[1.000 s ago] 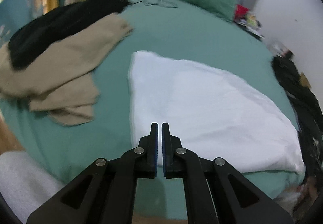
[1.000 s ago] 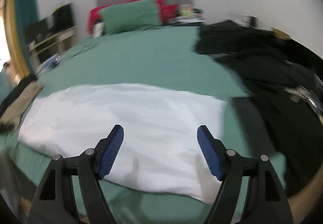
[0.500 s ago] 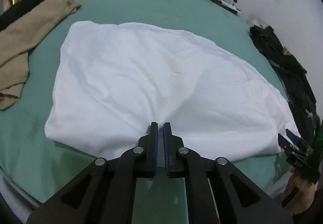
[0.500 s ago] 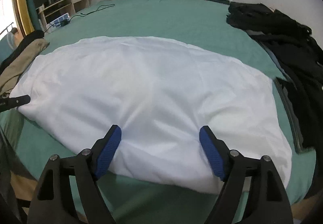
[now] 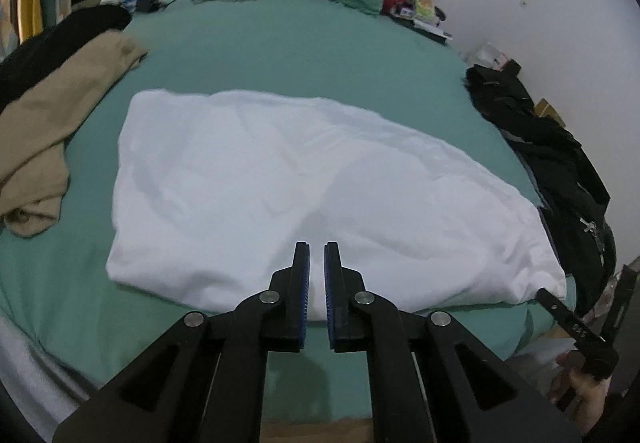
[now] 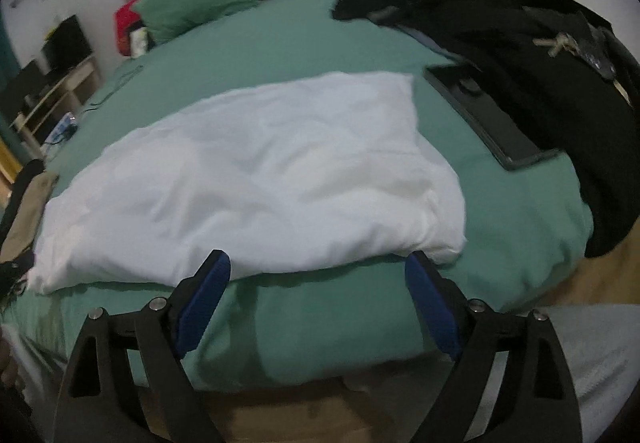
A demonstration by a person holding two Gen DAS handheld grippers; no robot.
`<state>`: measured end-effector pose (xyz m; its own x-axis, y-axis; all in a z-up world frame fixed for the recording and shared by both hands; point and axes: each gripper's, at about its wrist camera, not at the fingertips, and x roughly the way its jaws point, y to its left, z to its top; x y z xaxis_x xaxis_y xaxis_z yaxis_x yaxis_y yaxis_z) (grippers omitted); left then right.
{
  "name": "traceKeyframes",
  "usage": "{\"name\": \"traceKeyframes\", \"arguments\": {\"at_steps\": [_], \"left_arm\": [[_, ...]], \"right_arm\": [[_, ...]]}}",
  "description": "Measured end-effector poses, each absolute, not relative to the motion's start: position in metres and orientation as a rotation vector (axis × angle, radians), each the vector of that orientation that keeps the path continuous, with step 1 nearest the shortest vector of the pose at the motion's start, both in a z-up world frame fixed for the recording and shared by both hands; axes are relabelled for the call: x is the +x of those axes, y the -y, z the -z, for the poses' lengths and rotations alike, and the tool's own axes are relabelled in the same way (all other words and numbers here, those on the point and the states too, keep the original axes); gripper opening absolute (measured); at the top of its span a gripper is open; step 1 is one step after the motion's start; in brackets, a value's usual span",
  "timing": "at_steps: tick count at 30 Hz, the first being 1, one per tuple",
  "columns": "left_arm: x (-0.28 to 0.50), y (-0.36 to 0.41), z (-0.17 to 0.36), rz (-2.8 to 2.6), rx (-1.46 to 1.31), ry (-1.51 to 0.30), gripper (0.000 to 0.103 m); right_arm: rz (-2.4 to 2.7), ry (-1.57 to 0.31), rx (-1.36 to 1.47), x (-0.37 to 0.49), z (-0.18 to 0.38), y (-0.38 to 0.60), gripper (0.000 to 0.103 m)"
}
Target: Fold large clothes
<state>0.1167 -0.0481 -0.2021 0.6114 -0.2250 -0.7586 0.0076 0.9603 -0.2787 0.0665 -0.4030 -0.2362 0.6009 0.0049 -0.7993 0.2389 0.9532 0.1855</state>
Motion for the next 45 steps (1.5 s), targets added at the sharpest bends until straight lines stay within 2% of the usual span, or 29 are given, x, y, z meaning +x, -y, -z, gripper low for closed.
{"name": "traceKeyframes", "arguments": {"at_steps": [2,4,21,26,32,36,42,45], "left_arm": [[0.117,0.059,0.198,0.146,-0.253,-0.901,0.018],[0.121,0.067,0.199,0.165,-0.248,-0.901,0.018],[0.187,0.119,0.205,0.232,-0.225,-0.916,0.018],[0.209,0.134,0.214,0.238,-0.266,-0.941,0.027],[0.217,0.157,0.246,0.306,-0.298,-1.035,0.029],[0.216,0.155,0.254,0.332,-0.309,-1.014,0.029],[0.218,0.167,0.242,0.238,-0.236,-1.079,0.028],[0.213,0.164,0.207,0.231,-0.273,-0.999,0.029]], "right_arm": [[0.119,-0.93,0.314,0.07,0.24,0.404,0.091],[0.105,-0.907,0.336,0.073,0.24,0.405,0.094],[-0.137,-0.788,0.588,0.142,0.253,0.388,0.094],[-0.146,-0.791,0.577,0.154,0.252,0.383,0.094],[-0.126,-0.805,0.584,0.171,0.257,0.38,0.095],[-0.116,-0.826,0.539,0.173,0.255,0.375,0.095],[-0.125,-0.821,0.57,0.171,0.256,0.38,0.095],[-0.133,-0.815,0.588,0.169,0.257,0.382,0.094]]}}
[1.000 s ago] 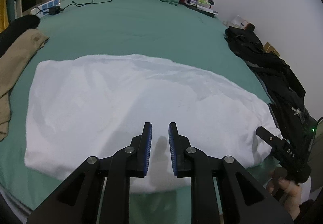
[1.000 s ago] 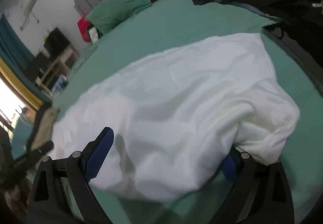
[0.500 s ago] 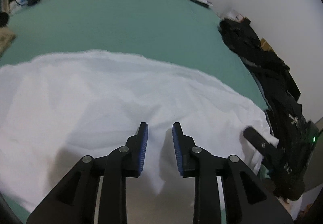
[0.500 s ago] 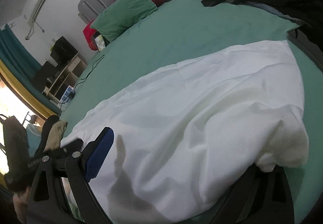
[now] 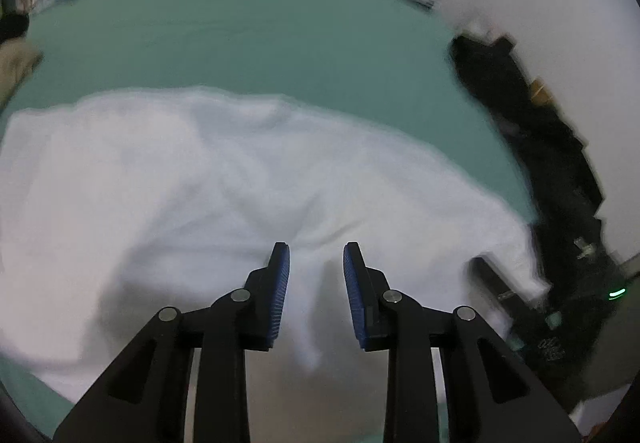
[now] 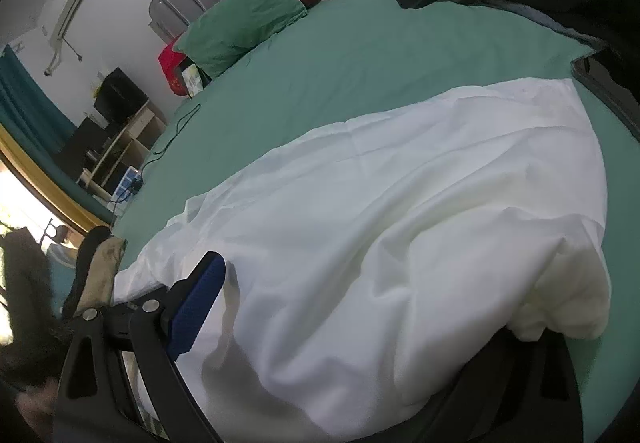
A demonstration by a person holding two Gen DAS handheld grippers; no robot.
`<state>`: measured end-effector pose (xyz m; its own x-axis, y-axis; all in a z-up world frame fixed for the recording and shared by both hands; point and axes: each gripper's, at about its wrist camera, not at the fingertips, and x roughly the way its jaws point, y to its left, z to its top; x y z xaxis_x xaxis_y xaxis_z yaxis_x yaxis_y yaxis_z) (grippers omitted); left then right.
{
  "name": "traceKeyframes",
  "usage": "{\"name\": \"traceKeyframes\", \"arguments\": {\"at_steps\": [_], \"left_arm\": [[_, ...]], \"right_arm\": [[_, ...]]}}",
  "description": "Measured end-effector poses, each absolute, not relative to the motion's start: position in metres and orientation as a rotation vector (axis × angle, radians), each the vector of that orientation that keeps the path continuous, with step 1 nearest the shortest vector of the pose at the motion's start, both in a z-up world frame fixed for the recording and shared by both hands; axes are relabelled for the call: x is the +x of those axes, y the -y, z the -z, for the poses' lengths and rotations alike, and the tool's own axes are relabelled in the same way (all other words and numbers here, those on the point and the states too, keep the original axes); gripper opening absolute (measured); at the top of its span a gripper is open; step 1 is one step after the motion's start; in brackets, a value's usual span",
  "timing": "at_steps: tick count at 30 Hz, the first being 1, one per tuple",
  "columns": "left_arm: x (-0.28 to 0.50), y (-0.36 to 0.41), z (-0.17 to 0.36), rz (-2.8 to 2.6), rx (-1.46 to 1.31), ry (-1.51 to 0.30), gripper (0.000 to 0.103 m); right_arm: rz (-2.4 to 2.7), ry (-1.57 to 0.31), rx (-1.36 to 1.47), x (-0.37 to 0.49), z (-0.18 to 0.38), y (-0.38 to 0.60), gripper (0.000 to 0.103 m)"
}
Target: Fold large clothes
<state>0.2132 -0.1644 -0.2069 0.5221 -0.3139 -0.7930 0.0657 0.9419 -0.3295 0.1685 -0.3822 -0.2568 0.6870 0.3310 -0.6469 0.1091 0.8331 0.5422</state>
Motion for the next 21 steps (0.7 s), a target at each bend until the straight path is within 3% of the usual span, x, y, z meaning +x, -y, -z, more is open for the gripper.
{"name": "traceKeyframes", "arguments": {"at_steps": [3,7,11,12,14,15,16,17,21], "left_arm": [[0.217,0.176,0.2,0.253,-0.124,-0.956,0.029],[0.234,0.169,0.245,0.225,-0.17,-1.096,0.029],[0.225,0.173,0.25,0.202,-0.13,-1.012,0.029],[0.223,0.175,0.249,0.19,-0.122,-1.01,0.029],[0.222,0.18,0.249,0.179,-0.102,-1.005,0.029],[0.223,0.181,0.249,0.181,-0.099,-1.006,0.029],[0.223,0.18,0.249,0.186,-0.103,-1.009,0.029],[0.225,0.181,0.249,0.192,-0.107,-1.012,0.029],[0.227,0.173,0.249,0.222,-0.096,-1.025,0.029]], "right_arm": [[-0.133,-0.814,0.596,0.168,0.256,0.383,0.094],[-0.12,-0.817,0.603,0.169,0.256,0.382,0.095],[-0.132,-0.808,0.637,0.17,0.257,0.382,0.092],[-0.145,-0.806,0.655,0.17,0.258,0.382,0.088],[-0.164,-0.818,0.681,0.172,0.261,0.38,0.056],[-0.174,-0.825,0.69,0.173,0.263,0.379,0.049],[-0.203,-0.834,0.723,0.175,0.267,0.379,0.031],[-0.229,-0.844,0.75,0.176,0.27,0.378,0.026],[-0.255,-0.817,0.705,0.176,0.255,0.366,0.02]]}}
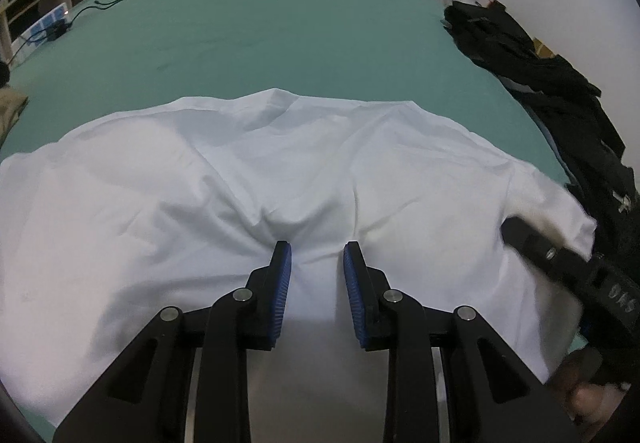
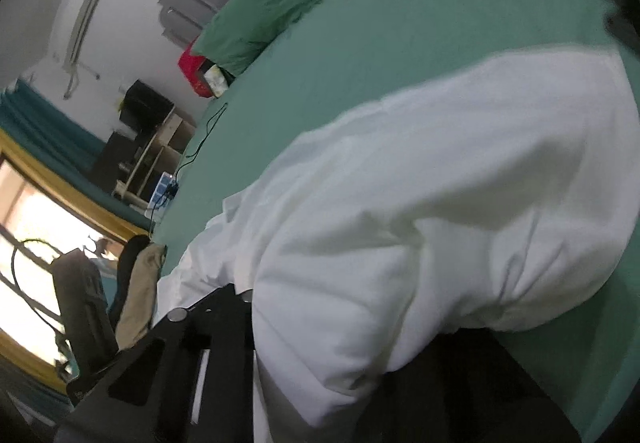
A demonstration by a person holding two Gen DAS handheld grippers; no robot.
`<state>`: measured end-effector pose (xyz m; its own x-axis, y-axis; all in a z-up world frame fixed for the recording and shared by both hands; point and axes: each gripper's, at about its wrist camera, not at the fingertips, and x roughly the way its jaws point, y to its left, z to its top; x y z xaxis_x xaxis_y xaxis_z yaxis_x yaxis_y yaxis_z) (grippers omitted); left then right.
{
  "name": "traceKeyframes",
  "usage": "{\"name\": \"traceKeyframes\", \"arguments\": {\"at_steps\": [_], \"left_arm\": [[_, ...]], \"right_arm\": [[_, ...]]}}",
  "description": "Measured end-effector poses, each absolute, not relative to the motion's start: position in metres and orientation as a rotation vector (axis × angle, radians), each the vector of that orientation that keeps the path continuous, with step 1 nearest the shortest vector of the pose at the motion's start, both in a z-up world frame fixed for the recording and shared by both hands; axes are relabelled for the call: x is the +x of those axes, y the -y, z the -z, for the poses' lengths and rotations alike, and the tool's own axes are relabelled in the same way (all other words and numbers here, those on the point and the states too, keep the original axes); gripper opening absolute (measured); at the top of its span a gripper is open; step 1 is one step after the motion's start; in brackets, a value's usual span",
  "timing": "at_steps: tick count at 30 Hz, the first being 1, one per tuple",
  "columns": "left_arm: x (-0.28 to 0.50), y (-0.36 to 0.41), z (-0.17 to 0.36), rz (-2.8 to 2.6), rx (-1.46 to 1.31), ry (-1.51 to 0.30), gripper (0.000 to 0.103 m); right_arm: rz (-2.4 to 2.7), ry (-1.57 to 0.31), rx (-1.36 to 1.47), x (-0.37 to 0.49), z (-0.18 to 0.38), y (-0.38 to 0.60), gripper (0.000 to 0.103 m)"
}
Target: Fold large clothes
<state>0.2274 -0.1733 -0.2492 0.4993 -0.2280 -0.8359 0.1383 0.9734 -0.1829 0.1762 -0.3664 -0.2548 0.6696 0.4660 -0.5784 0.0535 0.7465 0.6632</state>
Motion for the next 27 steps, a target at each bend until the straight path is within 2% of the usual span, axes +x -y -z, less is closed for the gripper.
{"name": "traceKeyframes", "arguments": {"at_steps": [9,16,27], "left_arm": [[0.236,0.142,0.232,0.323,-0.276,-1.059,0.029],[0.209,0.074,0.189,0.304,-0.256,-0.943,0.029],[0.204,-0.018,0.188,0.307,-0.328,-0.945,0.029]], "right_arm": [[-0.247,-0.752,0.398,0.181,0.191,0.307,0.018],[-0.185,-0.763,0.242,0.187,0.172,0.27,0.018],[-0.213,-0.761,0.063,0.19,0.153,0.204,0.018]]}}
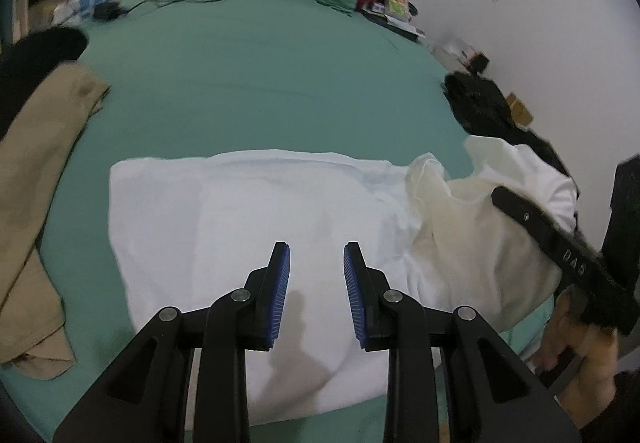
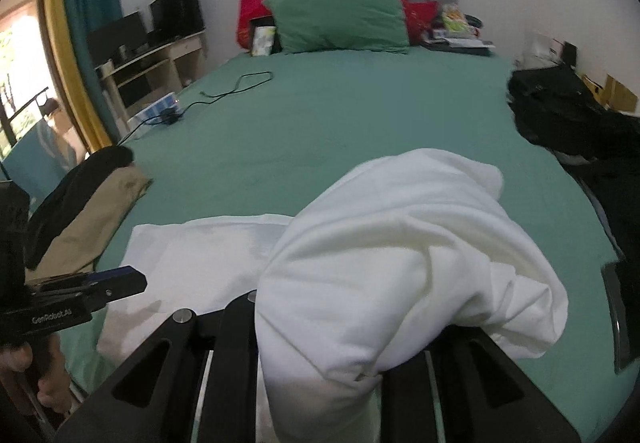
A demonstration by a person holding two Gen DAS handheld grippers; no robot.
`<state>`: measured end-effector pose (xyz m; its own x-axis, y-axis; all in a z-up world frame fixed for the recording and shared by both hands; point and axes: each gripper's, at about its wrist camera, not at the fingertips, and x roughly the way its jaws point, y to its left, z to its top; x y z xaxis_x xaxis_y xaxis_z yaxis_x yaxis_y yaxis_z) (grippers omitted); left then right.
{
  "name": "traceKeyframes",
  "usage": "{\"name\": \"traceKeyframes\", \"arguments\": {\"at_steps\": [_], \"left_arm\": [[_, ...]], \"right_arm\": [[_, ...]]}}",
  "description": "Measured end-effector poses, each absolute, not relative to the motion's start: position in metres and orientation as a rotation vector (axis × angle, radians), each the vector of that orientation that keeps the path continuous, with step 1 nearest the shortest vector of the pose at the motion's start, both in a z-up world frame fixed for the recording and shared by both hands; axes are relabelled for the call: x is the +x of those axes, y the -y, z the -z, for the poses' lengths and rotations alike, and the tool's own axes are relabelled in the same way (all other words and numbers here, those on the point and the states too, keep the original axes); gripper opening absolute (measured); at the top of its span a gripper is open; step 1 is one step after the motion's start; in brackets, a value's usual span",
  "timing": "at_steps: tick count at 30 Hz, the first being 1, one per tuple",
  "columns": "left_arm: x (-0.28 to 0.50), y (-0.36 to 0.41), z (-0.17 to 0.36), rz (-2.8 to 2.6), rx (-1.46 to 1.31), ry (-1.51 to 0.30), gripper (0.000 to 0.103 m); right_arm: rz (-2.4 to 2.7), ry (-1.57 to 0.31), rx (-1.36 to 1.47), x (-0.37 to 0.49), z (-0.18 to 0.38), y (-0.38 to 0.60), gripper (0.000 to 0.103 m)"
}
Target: Fold large clothes
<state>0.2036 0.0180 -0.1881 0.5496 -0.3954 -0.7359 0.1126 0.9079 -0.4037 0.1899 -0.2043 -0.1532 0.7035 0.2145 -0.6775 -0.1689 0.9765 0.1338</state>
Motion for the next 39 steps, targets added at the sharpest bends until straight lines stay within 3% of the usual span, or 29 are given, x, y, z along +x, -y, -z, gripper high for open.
{"name": "traceKeyframes", "arguments": {"at_steps": [13,18,21,23,25,31,37,39], "left_arm": [[0.201,-0.088,0.209,0.256,-0.458,-0.967,0.029],[0.199,-0.104,0.201,0.273,-0.512,-0.962,0.029],[0.198,-0.108,0.198,0.248,-0.46,-0.954,0.029],[0.202,-0.117,0.198,0.216,-0.476,-0.99,0.029],[0.201,-0.125,0.192,0.234,-0.516,-0.967,0.029],[0.203,-0.147,0.184,0.156,-0.503,-0.927,0.029],[0.203,-0.144,0.188,0.254,-0.586,-0.899,0.029],[0.206,-0.133,0.183,0.275,-0.562,-0.886,0.035]], "right_arm": [[-0.319,-0.841,-0.123,0.197,0.178,0.102,0.018],[-0.351,-0.893,-0.169,0.196,0.191,0.077,0.023],[-0.422,-0.943,-0.196,0.195,0.198,0.057,0.037],[-0.509,-0.962,-0.255,0.188,0.203,0.038,0.066],[-0.603,-0.982,-0.294,0.179,0.208,0.019,0.08],[-0.809,-1.012,-0.391,0.151,0.226,-0.021,0.082],[-0.855,-0.956,-0.387,0.129,0.206,-0.009,0.082],[-0.838,-0.926,-0.353,0.124,0.194,0.006,0.082]]}}
